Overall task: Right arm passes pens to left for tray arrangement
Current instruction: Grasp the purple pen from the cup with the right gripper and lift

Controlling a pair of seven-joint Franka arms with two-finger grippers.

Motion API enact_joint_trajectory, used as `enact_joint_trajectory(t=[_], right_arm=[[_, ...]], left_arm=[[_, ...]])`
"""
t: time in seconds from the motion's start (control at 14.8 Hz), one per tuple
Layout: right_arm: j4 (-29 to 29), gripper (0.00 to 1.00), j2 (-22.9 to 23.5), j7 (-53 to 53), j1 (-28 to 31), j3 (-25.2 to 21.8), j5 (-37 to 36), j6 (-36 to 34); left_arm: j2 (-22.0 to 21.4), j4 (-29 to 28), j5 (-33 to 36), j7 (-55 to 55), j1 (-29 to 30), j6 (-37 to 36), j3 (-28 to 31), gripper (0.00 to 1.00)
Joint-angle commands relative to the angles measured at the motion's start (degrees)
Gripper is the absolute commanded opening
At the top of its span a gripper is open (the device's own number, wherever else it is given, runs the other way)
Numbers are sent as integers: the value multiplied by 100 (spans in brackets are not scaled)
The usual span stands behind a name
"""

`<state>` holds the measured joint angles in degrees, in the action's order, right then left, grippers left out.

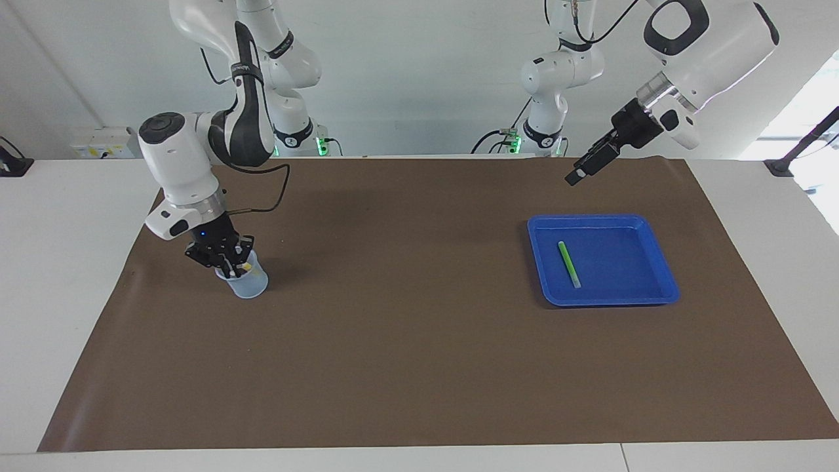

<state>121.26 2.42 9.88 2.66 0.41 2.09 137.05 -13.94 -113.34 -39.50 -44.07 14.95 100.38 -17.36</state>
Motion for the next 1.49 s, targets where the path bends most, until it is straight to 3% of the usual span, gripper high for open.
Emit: enact_joint_trajectory(t=[0.0, 0.2, 0.54, 0.68, 0.95, 1.22, 1.42], right_arm=[[-32, 0, -574, 208, 42, 3, 116, -562], [-216, 0, -1032, 199, 42, 3, 64, -1318], [-937, 0, -1051, -404, 33, 65, 125, -2243], [-947, 0, -1041, -1186, -45, 169, 273, -2244], [-947, 0, -1042, -3180, -291, 390, 1573, -2113], [-964, 0, -1006, -5219, -976, 434, 2566, -1437], [-1139, 0, -892, -6459, -1451, 443, 2928, -1067]], left_arm=[[-250, -250, -286, -347, 87, 26, -13, 91], [-258, -250, -488, -795, 69, 35, -22, 91], [-564, -433, -883, -1972, -97, 385, -57, 91], [-872, -705, -998, -2403, -247, 692, -57, 91], [-1119, -891, -1042, -3562, -712, 1185, -84, 92], [-1198, -909, -1033, -4705, -1047, 1607, -145, 92], [-1409, -1014, -998, -5425, -1030, 1958, -565, 92]])
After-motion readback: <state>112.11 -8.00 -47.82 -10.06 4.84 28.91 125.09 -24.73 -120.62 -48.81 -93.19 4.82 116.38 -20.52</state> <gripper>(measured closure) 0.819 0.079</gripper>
